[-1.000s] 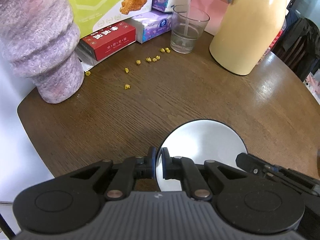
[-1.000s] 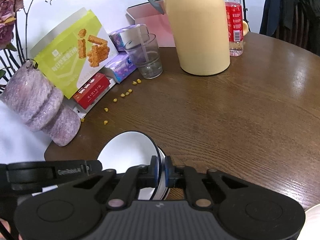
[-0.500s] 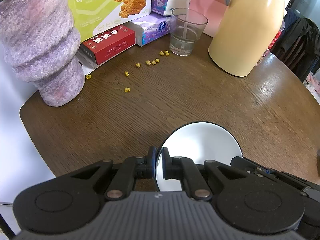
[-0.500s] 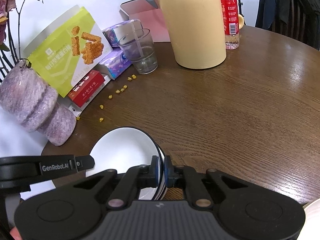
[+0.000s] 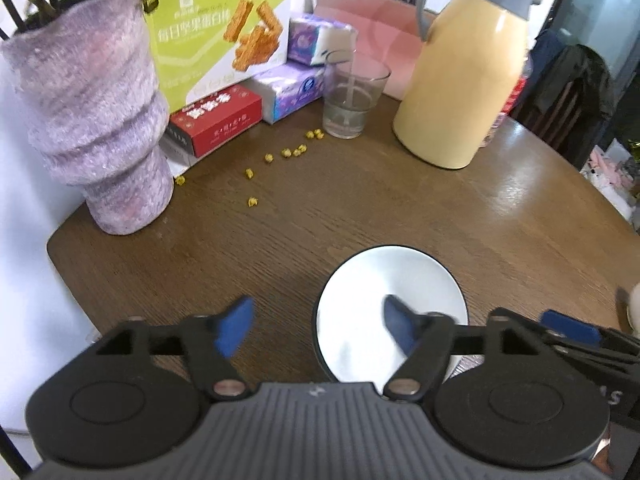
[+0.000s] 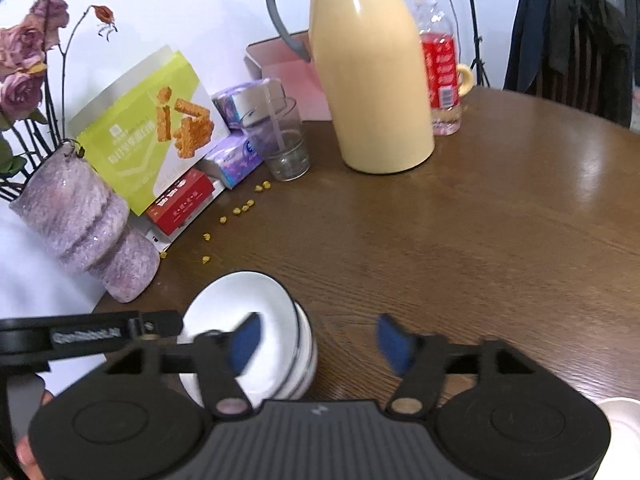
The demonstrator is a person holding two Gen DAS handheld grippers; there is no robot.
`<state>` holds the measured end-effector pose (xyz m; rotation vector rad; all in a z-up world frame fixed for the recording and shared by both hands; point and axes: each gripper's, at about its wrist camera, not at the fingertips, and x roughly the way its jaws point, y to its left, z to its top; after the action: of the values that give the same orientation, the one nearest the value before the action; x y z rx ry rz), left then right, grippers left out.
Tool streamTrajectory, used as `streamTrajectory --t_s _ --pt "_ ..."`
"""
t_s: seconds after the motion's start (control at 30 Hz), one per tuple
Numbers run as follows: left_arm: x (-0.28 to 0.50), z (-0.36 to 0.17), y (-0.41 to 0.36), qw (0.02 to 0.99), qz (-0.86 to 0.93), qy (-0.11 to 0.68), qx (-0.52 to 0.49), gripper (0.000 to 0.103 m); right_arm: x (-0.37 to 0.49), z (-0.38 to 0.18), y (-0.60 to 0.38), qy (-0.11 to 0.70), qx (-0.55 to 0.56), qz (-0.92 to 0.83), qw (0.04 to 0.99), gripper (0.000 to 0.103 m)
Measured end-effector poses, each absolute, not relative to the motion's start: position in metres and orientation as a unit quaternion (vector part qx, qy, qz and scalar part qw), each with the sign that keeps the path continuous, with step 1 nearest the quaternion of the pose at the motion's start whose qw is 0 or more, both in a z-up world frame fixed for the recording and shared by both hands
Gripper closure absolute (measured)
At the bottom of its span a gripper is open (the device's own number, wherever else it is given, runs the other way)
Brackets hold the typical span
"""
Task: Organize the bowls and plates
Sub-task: 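Open the left gripper to release its bowl while the right gripper releases its bowl, then withdraw both open tools and move them toward the remaining white bowl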
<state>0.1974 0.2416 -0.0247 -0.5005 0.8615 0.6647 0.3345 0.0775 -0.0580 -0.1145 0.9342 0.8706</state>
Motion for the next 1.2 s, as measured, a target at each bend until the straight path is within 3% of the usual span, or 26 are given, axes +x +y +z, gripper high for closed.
streamTrajectory --t_s 0.03,0.13,0.2,0.57,1.2 --pt "0.193 -0.023 0.239 0.831 0.308 0.400 -0.232 0.018 0.333 -0.056 0.072 0.431 -0.054 0.405 0.804 0.012" --pt "0.180 -0.017 0.230 0.850 0.293 0.377 -0.222 0.000 0.327 -0.051 0.051 0.420 -0.053 0.401 0.812 0.005" --pt "0.168 -0.012 0.222 0.866 0.287 0.351 -0.210 0.000 0.323 -0.046 0.036 0.412 -0.049 0.395 0.820 0.000" --pt "0.149 0.016 0.167 0.920 0.242 0.274 -0.144 0.000 0.291 -0.010 -0.050 0.336 -0.029 0.345 0.876 0.000" --pt "0.242 0.045 0.070 0.949 0.103 0.287 -0.079 0.000 0.332 0.008 -0.180 0.339 0.004 0.202 0.919 0.000"
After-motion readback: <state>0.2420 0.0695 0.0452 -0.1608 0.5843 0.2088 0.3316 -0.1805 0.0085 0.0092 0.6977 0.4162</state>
